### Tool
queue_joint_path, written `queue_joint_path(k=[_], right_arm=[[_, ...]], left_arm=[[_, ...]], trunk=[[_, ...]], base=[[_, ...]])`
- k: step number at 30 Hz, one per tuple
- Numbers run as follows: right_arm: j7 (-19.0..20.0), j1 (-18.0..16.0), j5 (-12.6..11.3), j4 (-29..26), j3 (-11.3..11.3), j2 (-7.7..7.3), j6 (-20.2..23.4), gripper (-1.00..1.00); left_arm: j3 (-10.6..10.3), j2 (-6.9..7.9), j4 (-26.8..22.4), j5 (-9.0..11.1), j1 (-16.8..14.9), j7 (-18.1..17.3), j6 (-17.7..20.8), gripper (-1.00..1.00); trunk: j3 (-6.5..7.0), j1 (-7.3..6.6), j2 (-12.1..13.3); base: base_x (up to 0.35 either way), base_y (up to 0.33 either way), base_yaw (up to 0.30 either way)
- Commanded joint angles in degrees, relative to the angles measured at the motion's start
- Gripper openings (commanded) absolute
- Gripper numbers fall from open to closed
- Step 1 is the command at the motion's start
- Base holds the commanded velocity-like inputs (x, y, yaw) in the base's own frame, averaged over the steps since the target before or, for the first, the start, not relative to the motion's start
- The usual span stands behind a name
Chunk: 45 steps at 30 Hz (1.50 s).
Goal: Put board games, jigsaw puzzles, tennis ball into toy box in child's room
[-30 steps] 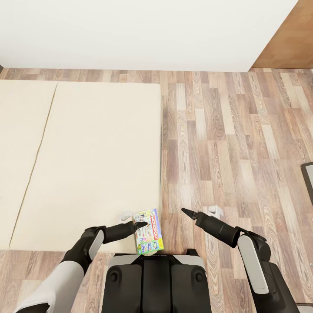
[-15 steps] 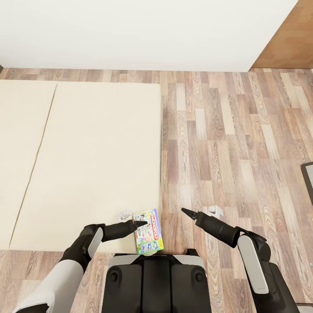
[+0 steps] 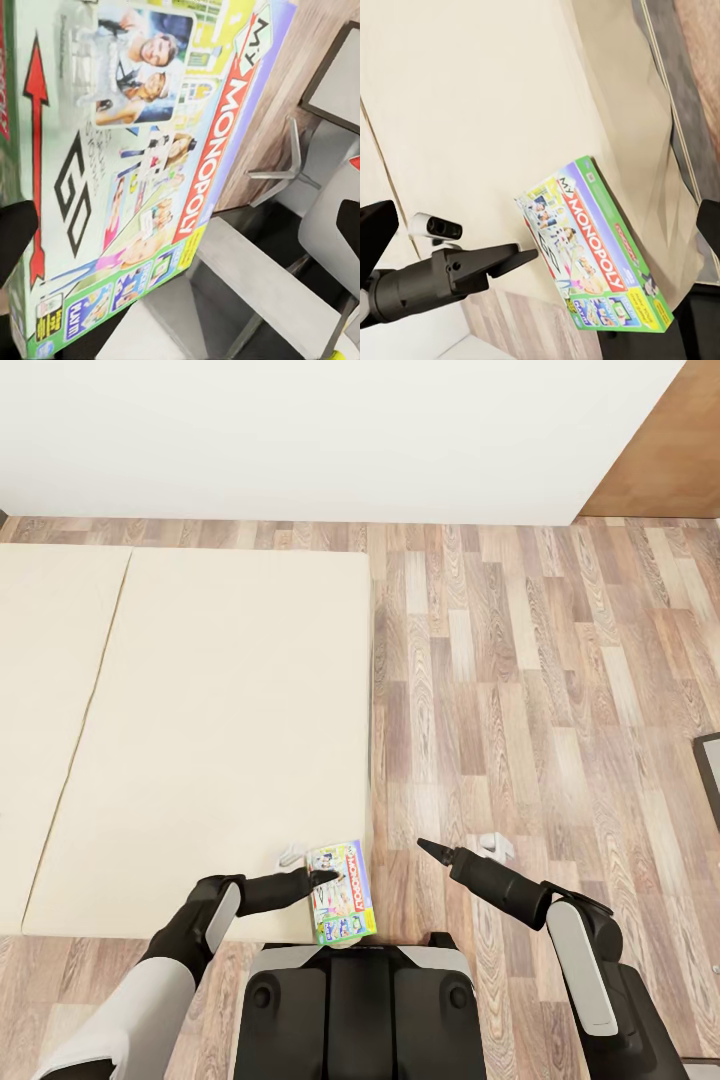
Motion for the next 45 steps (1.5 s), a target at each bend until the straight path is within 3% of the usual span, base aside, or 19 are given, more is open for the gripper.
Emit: queue_joint_path(k=[1,21,31,45], right_arm=[[0.4,0.0,0.3,0.0,-0.2,0.06,0.3,1.00],[0.4,0.0,0.3,0.1,-0.2,0.05,0.3,1.00],[0.4,0.0,0.3,0.1,-0.2,0.08,0.3,1.00],[0.4,0.0,0.3,0.1,-0.2,0.05,0.3,1.00]], left_arm=[[0.3,-0.05,0.0,0.1,0.0,0.3,0.3,1.00],[0.4,-0.11,0.0,-0.1,0.0,2.3,0.6,1.00],[0.3,-0.38,0.4,0.2,0.0,5.9,0.1,1.00],[0.4,-0.72,0.6,0.3,-0.1,6.5,-0.7,1.00]], trunk=[[-0.06,0.03,-0.1],[-0.06,0.03,-0.1],[-0.06,0.03,-0.1],[-0.06,0.03,-0.1]], base=[[0.000,0.000,0.000],[0.000,0.000,0.000],[0.000,0.000,0.000],[0.000,0.000,0.000]])
